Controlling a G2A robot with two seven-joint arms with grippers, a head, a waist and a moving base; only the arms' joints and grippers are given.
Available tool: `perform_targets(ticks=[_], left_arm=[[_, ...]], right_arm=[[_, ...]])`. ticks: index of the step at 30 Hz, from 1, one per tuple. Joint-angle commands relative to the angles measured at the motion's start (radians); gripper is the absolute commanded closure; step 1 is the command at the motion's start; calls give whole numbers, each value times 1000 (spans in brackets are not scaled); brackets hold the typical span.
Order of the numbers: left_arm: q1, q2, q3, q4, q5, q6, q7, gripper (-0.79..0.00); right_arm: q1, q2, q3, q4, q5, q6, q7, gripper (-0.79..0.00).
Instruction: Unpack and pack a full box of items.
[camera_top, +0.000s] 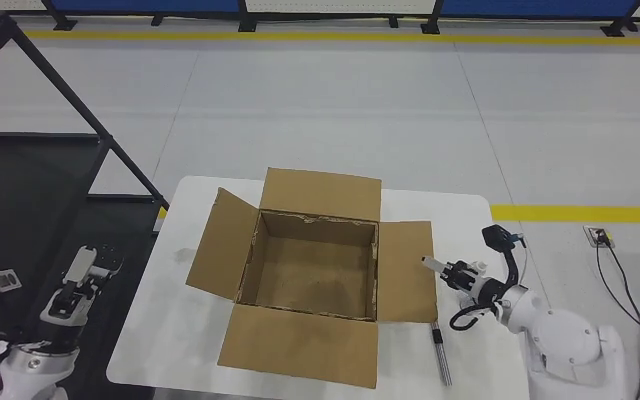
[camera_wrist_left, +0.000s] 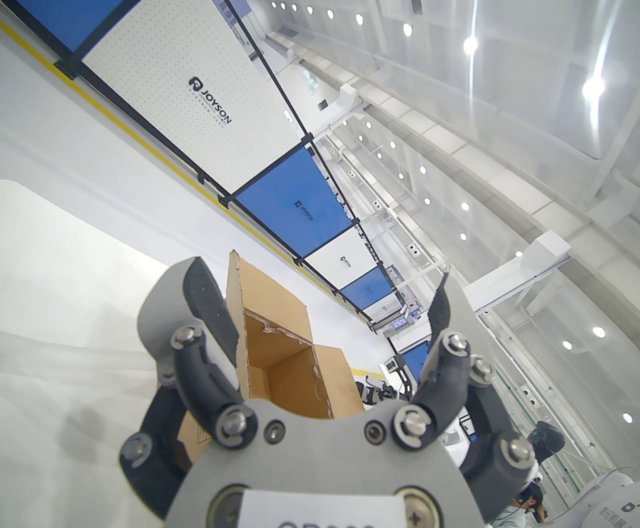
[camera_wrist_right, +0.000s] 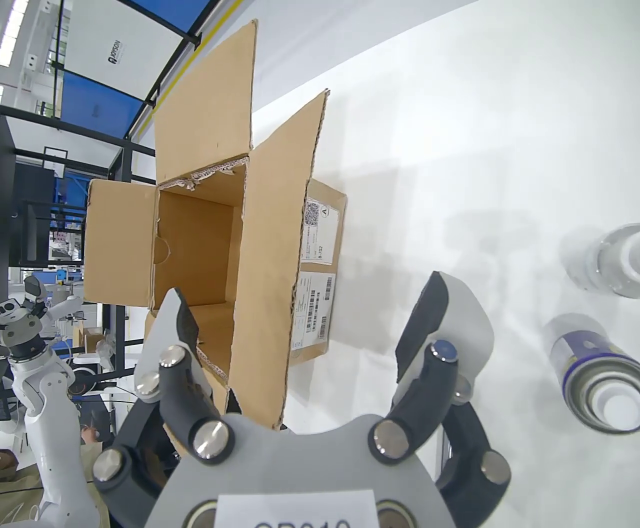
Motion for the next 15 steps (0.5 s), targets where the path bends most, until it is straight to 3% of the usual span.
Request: perform_targets(ticks=[1, 2, 3, 7, 15], left_arm=[[5, 0, 1, -2, 2, -1, 4, -785], [7, 0, 1, -3, 3, 0, 7, -785], [9, 0, 2, -5, 5, 0, 10, -785], [14, 1, 4, -8, 10, 0, 17, -785], [25, 2, -4, -4, 4, -9, 26, -785]], right_arm=[[6, 4, -3, 14, 26, -24, 1, -551], [11, 6, -6, 24, 24, -26, -1, -508], [17, 8, -13, 31, 25, -30, 1, -391], [46, 16, -42, 61, 26, -32, 4, -339], [86, 29, -86, 89, 21, -14, -7, -311]])
